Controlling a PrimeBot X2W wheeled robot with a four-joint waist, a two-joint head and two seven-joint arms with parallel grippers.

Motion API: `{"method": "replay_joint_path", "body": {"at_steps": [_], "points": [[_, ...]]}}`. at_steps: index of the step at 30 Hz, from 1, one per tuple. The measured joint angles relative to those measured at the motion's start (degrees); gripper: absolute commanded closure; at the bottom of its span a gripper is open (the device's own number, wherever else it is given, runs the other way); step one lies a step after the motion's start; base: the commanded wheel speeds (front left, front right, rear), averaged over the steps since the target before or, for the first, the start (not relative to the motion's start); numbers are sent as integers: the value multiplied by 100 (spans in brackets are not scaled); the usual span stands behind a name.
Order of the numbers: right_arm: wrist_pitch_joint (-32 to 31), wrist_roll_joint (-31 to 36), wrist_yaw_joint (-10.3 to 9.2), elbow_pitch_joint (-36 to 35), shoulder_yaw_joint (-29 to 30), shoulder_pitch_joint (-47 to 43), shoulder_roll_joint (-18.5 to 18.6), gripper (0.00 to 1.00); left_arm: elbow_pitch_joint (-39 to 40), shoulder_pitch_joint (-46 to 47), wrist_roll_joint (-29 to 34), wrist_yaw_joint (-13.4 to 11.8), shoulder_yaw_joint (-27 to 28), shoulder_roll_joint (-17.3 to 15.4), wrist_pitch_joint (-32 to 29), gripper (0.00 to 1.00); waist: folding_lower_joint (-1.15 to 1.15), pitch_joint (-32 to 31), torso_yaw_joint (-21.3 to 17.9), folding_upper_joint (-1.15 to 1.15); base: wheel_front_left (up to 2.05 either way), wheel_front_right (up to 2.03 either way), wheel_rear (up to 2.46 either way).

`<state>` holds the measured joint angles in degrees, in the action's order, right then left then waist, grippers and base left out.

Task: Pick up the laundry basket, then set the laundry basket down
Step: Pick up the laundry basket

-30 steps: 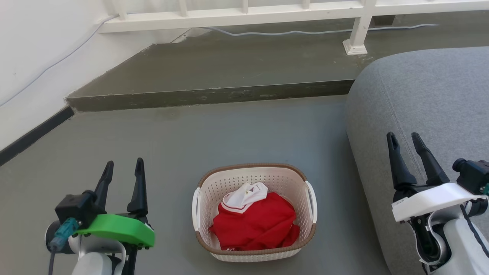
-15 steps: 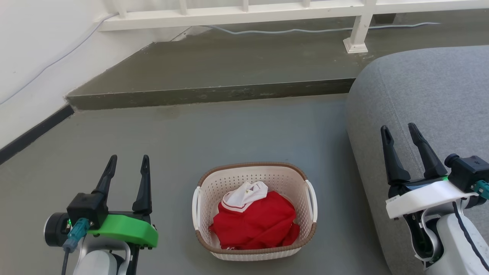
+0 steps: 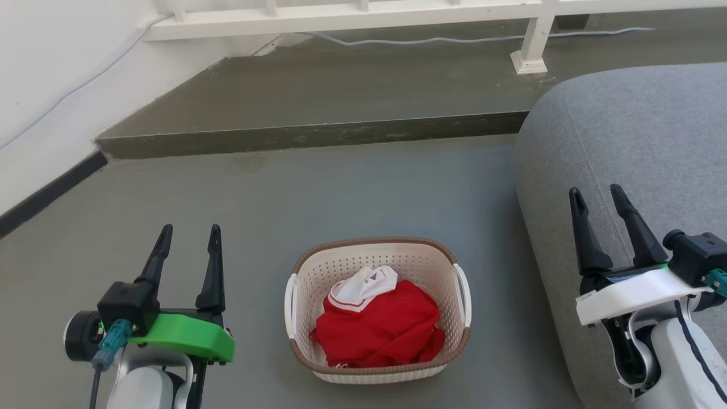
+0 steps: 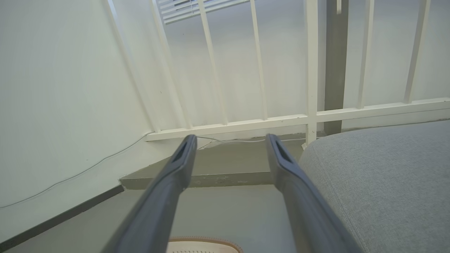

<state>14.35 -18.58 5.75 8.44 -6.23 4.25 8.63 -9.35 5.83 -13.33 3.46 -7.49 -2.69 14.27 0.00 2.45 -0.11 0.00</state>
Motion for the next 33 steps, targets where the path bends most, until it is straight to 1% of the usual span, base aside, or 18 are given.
{"method": "replay_joint_path", "body": {"at_steps": [7, 14, 18, 20, 33], "points": [[0, 52, 22, 2, 52, 0, -4, 0, 75, 12, -1, 0, 4, 5, 0, 0, 0, 217, -25, 0, 0, 0, 0], [0, 64, 29, 30, 87, 69, -7, 0, 74, 164, -34, 0, -8, 12, 1, 0, 0, 561, -59, 0, 0, 0, 0], [1, 101, 38, 55, 97, 224, -14, 0, 58, 304, -37, 0, -32, 15, 1, 0, 0, 788, -80, 0, 0, 0, 0], [8, 103, 76, 73, 93, 264, -14, 0, 51, 369, -38, 0, -45, 16, 1, 0, 0, 910, -90, 0, 0, 0, 0], [21, 103, 79, 293, 118, 768, -31, 0, -276, 960, -58, 4, -179, 30, 16, 0, 0, 1796, -139, 0, 0, 0, 0]]}}
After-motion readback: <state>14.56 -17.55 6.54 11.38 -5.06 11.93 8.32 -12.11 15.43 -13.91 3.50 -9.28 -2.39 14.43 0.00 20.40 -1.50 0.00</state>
